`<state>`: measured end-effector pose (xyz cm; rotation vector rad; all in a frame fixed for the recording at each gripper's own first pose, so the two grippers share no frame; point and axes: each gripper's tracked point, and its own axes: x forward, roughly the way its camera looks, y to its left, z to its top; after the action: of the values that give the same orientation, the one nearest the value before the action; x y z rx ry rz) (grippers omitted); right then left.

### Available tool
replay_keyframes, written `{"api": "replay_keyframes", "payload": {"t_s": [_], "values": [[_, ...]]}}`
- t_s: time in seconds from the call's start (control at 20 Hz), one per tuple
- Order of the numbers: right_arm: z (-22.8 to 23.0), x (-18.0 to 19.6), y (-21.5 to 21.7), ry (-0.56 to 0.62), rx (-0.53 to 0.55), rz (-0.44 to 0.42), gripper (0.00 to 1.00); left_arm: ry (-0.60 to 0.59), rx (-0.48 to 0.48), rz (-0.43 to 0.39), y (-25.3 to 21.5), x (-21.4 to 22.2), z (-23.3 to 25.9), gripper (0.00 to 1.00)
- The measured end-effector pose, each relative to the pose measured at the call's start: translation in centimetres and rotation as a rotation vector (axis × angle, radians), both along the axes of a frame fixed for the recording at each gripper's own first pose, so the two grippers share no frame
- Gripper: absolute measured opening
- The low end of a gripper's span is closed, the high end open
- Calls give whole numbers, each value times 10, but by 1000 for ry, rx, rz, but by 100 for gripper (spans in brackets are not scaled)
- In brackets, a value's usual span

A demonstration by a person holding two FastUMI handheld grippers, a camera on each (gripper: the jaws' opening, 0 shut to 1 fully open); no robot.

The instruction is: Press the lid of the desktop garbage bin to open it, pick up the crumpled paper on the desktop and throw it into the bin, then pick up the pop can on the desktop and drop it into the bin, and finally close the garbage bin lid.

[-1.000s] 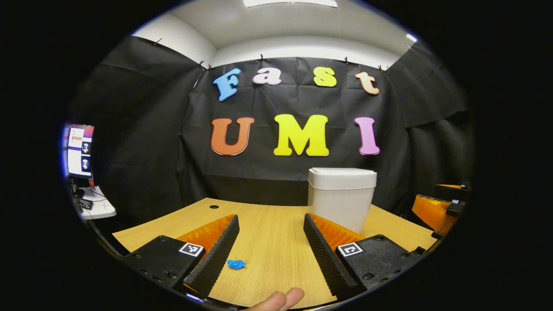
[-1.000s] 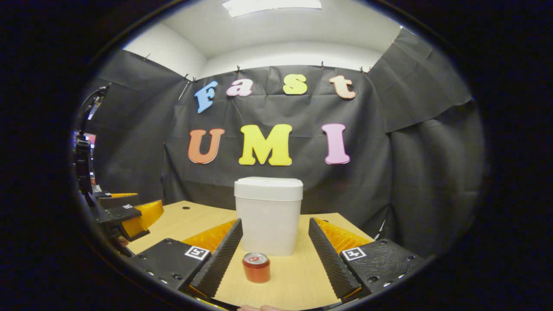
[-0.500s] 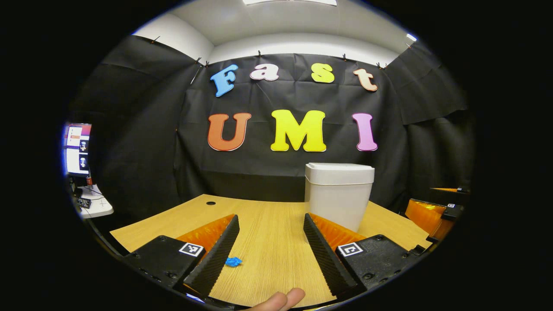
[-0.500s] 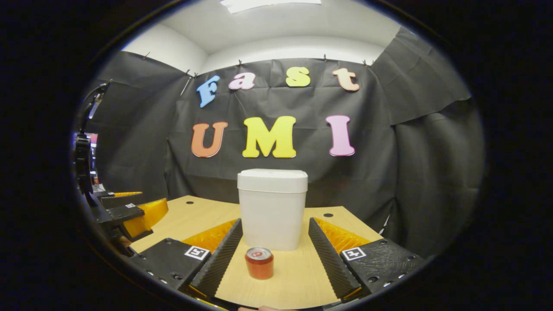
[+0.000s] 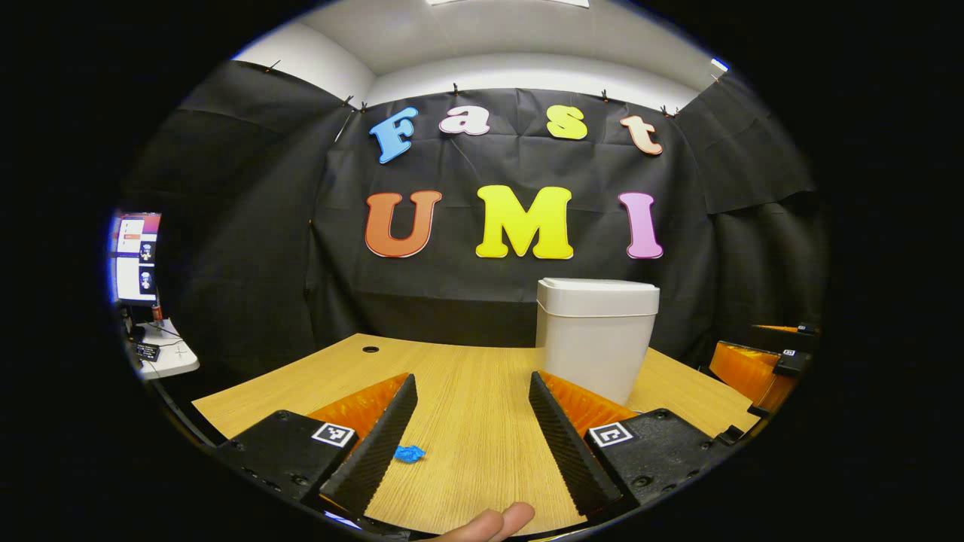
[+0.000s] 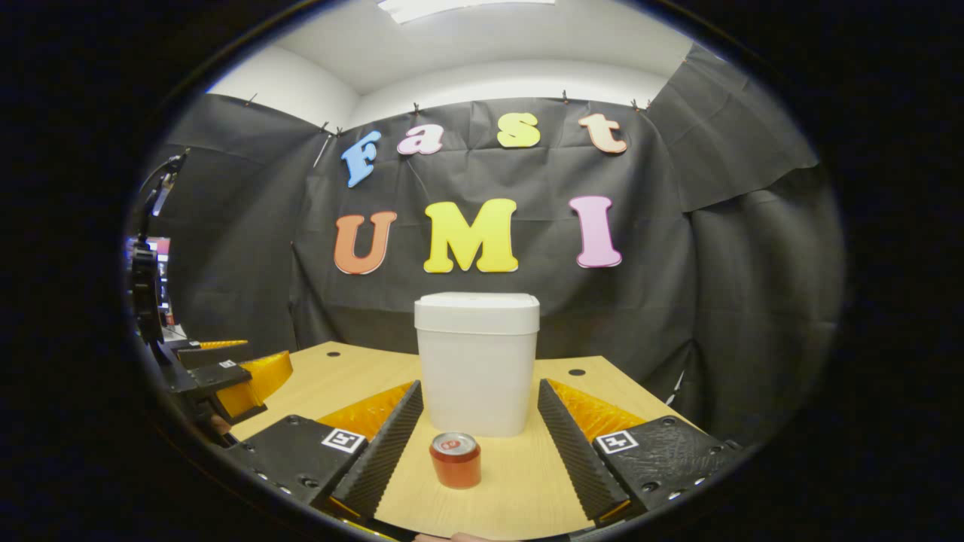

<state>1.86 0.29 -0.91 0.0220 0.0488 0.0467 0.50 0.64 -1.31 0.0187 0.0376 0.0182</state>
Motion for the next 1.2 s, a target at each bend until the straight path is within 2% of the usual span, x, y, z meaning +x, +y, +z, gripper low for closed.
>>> {"api": "replay_keyframes", "payload": {"t_s": [0.15, 0.4, 0.6, 0.65, 0.7, 0.75, 0.8, 0.85, 0.95, 1.2], "values": [[22, 14, -1, -51, -35, -10, 95, 6, 4, 12, 6, 1, -1, 97], [59, 43, 5, -110, -25, -32, 80, 10, 16, 26, 15, 4, 0, 97], [92, 72, 10, -138, -4, -38, 46, 12, 18, 27, 20, 7, 0, 97], [104, 76, 8, -143, 21, -47, 30, 12, 19, 31, 23, 7, 0, 96], [108, 91, 8, -143, 39, -39, 6, 13, 19, 34, 24, 7, -1, 97], [114, 98, 5, -131, 44, -50, 6, 15, 15, 36, 25, 8, -1, 97], [115, 112, 6, -117, 53, -40, 1, 17, 11, 33, 26, 8, -1, 96], [111, 116, 10, -88, 62, -16, 2, 19, 6, 30, 26, 9, -1, 96], [119, 135, 11, -50, 72, -1, 0, 19, -1, 32, 29, 10, -1, 97], [93, 194, 9, 93, 45, -13, 0, 29, -32, 40, 39, 10, -3, 97]]}}
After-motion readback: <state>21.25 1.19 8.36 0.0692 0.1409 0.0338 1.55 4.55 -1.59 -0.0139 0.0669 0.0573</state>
